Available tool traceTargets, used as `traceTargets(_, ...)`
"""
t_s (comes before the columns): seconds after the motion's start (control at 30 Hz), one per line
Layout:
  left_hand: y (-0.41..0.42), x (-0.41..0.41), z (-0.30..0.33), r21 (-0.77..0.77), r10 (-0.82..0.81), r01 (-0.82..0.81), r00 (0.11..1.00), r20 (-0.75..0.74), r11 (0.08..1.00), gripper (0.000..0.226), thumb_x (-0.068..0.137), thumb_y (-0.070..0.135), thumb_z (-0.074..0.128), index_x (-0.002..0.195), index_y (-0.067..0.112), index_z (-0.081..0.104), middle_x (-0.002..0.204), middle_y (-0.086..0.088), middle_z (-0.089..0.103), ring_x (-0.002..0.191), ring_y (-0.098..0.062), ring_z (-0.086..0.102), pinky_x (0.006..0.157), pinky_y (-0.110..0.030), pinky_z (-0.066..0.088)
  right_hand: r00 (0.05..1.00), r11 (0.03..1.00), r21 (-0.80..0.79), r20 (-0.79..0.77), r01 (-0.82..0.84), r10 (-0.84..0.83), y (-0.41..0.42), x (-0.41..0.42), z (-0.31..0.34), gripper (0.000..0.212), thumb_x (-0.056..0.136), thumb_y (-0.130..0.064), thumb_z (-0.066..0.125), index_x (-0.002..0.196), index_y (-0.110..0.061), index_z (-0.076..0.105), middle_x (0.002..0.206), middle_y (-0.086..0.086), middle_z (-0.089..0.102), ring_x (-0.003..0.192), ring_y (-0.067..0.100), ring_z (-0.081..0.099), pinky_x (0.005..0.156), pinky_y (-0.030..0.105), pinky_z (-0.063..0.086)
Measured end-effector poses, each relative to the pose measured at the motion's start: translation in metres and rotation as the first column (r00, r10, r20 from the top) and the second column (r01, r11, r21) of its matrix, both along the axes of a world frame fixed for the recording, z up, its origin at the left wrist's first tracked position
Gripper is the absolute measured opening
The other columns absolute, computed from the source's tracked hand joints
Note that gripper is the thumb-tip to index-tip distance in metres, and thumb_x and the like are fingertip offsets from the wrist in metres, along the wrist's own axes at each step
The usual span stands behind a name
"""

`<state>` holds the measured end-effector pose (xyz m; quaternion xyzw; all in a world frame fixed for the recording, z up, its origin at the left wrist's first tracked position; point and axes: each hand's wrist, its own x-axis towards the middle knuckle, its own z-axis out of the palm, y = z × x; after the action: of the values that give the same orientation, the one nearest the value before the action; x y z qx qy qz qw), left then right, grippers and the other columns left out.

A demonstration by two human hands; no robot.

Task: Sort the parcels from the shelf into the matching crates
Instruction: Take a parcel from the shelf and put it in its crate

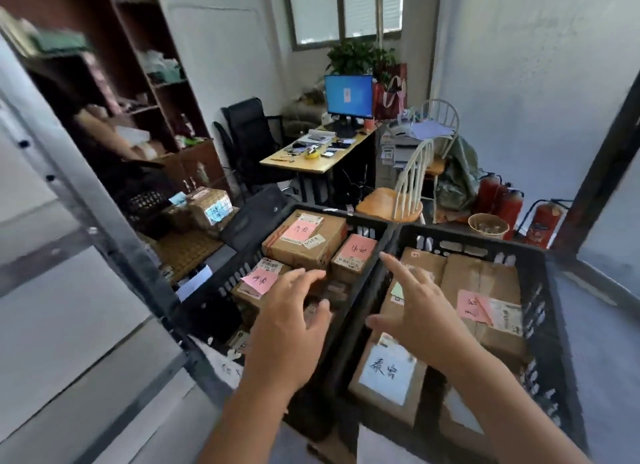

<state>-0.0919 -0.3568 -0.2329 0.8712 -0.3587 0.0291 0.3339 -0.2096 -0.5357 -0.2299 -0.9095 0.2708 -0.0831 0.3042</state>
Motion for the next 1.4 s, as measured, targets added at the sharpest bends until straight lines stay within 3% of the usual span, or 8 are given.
traceTargets(0.2,0.111,-0.032,0.051,-0.092,0.347,-0.338,0.932,0.102,0.936,0.046,0.105,0.042,0.046,0.151,0.036,0.046,0.153,0.012,0.048,0.143,-0.008,0.044,0.118,-0.035,0.041,0.892,0.921,-0.051,0.234,-0.387,0.387,0.078,0.032,0.063,0.092,0.098,-0.032,0.071,0.156,-0.060,0.006,0.158,-0.012,0.030,0.145,0.021,0.037,0.116,0.043,0.039)
traceTargets(0.3,0.196,-0.062,0.082,-0.118,0.527,-0.514,0.840,0.130,0.849,0.056,0.101,0.056,0.034,0.155,0.042,0.038,0.163,0.012,0.038,0.151,-0.012,0.036,0.122,-0.046,0.038,0.758,0.796,-0.097,0.256,-0.597,0.600,0.151,0.042,0.086,0.094,0.098,-0.037,0.071,0.155,-0.064,0.002,0.157,-0.016,0.029,0.144,0.018,0.036,0.112,0.038,0.038)
traceTargets(0.53,0.410,-0.159,0.123,-0.144,0.818,-0.807,0.552,0.162,0.573,0.065,0.096,0.068,0.031,0.158,0.050,0.026,0.170,0.017,0.022,0.156,-0.016,0.029,0.121,-0.047,0.040,0.418,0.472,-0.153,0.287,-0.868,0.862,0.358,0.034,0.124,0.100,0.100,-0.040,0.066,0.150,-0.069,-0.015,0.167,-0.020,0.014,0.156,0.016,0.020,0.122,0.046,0.029)
traceTargets(0.67,0.529,-0.223,0.135,-0.162,0.894,-0.882,0.417,0.163,0.442,0.062,0.098,0.066,0.033,0.157,0.047,0.029,0.167,0.017,0.028,0.151,-0.019,0.037,0.118,-0.049,0.044,0.262,0.341,-0.183,0.354,-0.922,0.898,0.496,0.006,0.143,0.098,0.099,-0.039,0.068,0.153,-0.068,-0.009,0.170,-0.011,0.020,0.157,0.019,0.023,0.124,0.050,0.031)
traceTargets(0.8,0.640,-0.282,0.142,-0.161,0.929,-0.922,0.322,0.184,0.352,0.051,0.106,0.050,0.046,0.155,0.046,0.033,0.166,0.016,0.029,0.147,-0.016,0.039,0.113,-0.036,0.041,0.161,0.244,-0.169,0.395,-0.955,0.904,0.628,-0.036,0.154,0.091,0.099,-0.038,0.068,0.154,-0.067,0.001,0.161,-0.012,0.030,0.151,0.019,0.034,0.119,0.044,0.034)
traceTargets(0.93,0.731,-0.332,0.149,-0.189,0.963,-0.948,0.234,0.133,0.256,0.049,0.106,0.046,0.047,0.154,0.046,0.035,0.163,0.016,0.031,0.145,-0.017,0.040,0.113,-0.040,0.042,0.057,0.138,-0.174,0.404,-0.975,0.913,0.740,-0.067,0.161,0.086,0.099,-0.040,0.068,0.156,-0.063,0.008,0.161,-0.013,0.030,0.149,0.016,0.036,0.113,0.036,0.033)
traceTargets(1.13,0.837,-0.369,0.155,-0.216,0.988,-0.967,0.116,0.101,0.135,0.049,0.106,0.043,0.050,0.153,0.046,0.039,0.159,0.017,0.037,0.141,-0.015,0.044,0.109,-0.039,0.043,-0.024,0.045,-0.153,0.421,-0.987,0.907,0.858,-0.078,0.167,0.080,0.098,-0.044,0.067,0.153,-0.066,0.014,0.156,-0.014,0.034,0.142,0.013,0.039,0.116,0.042,0.038)
traceTargets(1.4,0.964,-0.346,0.147,-0.156,0.997,-0.986,0.049,0.058,0.058,0.048,0.107,0.044,0.048,0.153,0.048,0.035,0.162,0.016,0.034,0.144,-0.016,0.041,0.113,-0.041,0.043,-0.061,-0.011,-0.110,0.464,-0.994,0.884,1.001,-0.031,0.156,0.077,0.097,-0.045,0.068,0.153,-0.064,0.019,0.148,-0.019,0.036,0.141,0.011,0.039,0.114,0.046,0.042)
